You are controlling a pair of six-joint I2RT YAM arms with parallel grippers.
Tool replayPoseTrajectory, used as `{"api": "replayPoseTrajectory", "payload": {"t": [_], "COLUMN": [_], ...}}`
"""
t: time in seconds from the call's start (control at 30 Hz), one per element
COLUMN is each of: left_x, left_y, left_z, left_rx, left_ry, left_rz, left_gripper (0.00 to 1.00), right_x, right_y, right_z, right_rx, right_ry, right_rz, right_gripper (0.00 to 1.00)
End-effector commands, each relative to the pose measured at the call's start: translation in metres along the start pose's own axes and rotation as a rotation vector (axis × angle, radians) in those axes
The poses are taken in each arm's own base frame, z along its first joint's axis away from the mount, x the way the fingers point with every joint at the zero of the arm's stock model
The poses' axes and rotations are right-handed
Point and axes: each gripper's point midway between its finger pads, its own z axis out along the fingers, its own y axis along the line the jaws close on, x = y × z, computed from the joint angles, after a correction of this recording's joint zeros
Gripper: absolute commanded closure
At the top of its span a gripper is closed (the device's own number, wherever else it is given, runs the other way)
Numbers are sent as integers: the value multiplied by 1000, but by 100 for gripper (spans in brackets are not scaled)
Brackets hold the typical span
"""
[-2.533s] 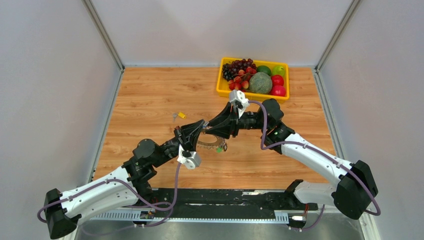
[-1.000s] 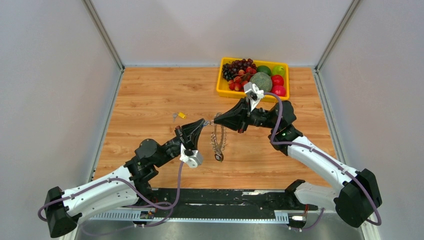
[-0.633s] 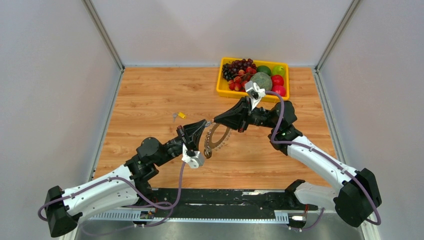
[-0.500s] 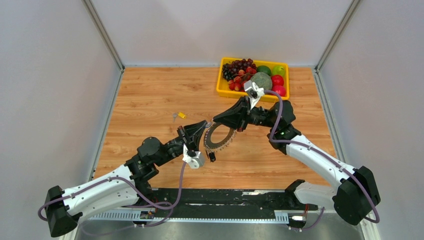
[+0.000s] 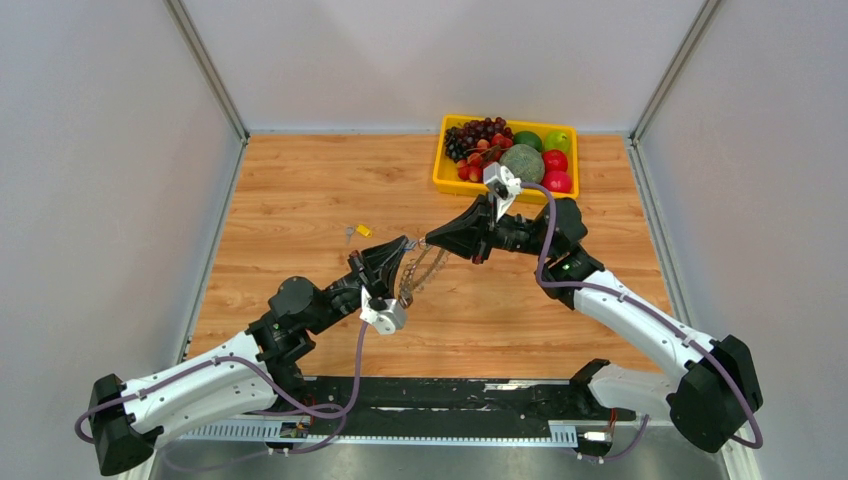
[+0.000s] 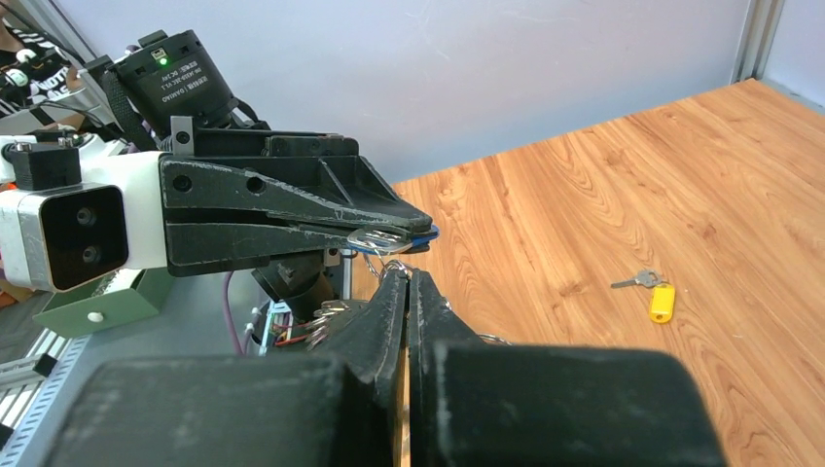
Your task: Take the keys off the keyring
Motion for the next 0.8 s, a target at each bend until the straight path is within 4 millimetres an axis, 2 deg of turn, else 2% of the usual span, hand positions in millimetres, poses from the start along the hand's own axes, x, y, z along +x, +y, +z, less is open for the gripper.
{"api": "replayPoseTrajectory", "payload": {"t": [0.0,0.2,0.53,0.67,0.7,0.77], "left_x": [-16,-16,-15,-14,-15,-14], "left_y": [44,41,41,38,37,36], "left_z": [-8,-6,-6,-5,-4,-3], "left_rx": [-174,-160,-159,-147,-140,-134], "left_ry": [-45,-47,-37,-36,-38,-36], "left_rz": [-22,-22,-23,-24,-24,-24], "left_gripper": [100,100,100,100,100,100], "right_x": [-15,-1,15,18,19,17], "right_y": [-3,-1,26,31,32,29], "right_z": [4,14,22,25,26,27], "right_rx": [11,-14,-145,-169,-173,-153], "right_ry": [-5,65,121,135,138,135], "right_rz": [-65,-74,-144,-149,-149,-145], "right_gripper": [100,100,100,99,96,72]}}
